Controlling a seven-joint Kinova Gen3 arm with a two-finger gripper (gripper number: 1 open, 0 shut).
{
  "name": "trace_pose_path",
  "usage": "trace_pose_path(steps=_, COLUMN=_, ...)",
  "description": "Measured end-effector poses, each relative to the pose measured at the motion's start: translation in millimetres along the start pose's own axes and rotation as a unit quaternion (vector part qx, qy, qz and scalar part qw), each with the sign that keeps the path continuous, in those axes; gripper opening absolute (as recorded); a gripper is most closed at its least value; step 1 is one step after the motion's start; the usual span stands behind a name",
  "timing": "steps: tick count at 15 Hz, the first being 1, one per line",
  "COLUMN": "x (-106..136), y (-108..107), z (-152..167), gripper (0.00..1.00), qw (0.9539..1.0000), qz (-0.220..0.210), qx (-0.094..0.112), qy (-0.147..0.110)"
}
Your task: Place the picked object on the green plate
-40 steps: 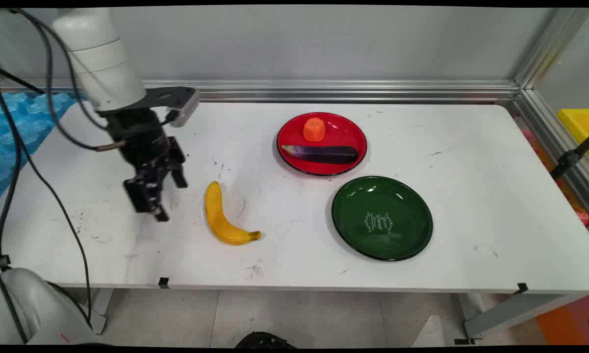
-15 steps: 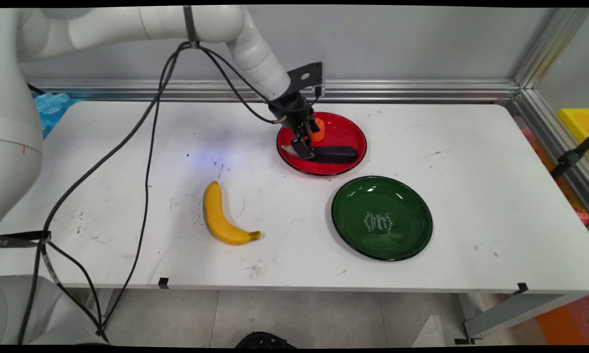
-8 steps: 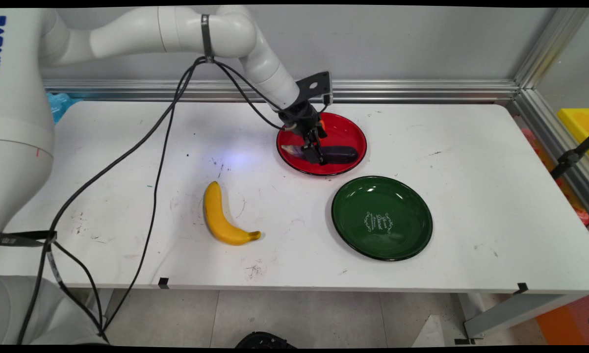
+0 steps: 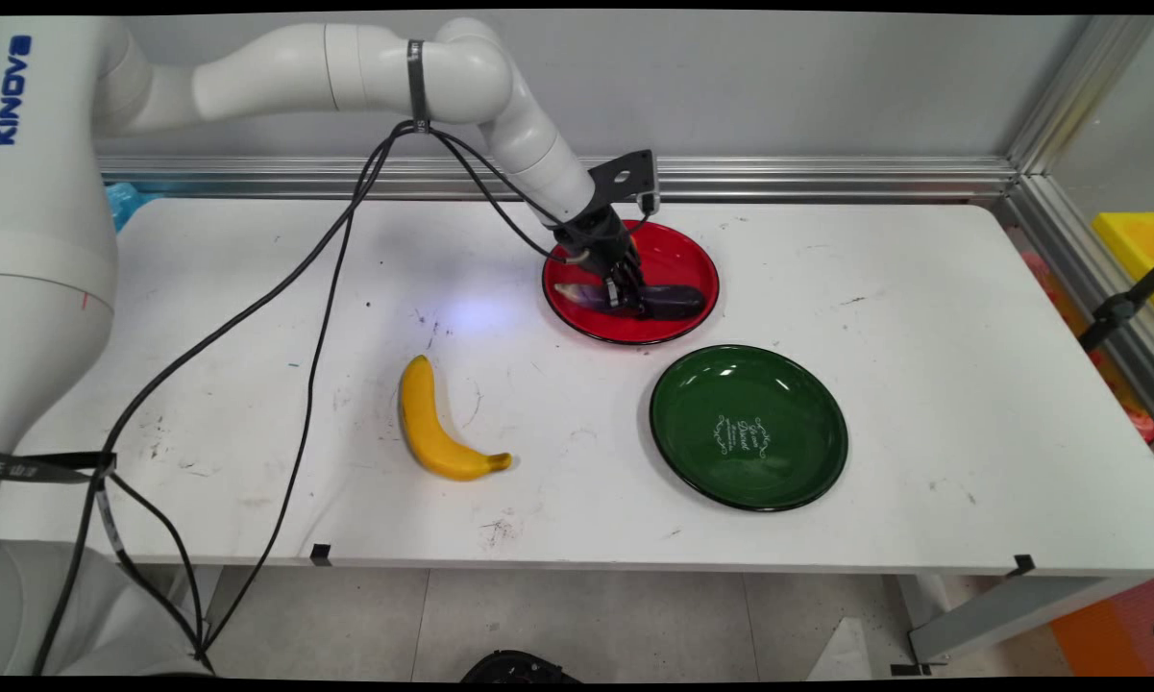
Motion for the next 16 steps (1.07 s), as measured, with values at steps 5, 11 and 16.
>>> trace_pose_path(steps=5, x=20, y=1, z=-16, gripper=0.00, qw=0.9998, qz=0.017, qx=-0.006, qy=0.007)
trace_pose_path(steps=11, x=57, y=26, z=-51, gripper=0.00, qw=0.9991, qz=0.025, qx=-0.029, qy=0.018)
trace_pose_path(steps=16, x=82, y=75, z=-57, gripper=0.00, qw=0.9974, qz=0.016, qx=-0.061, qy=0.034)
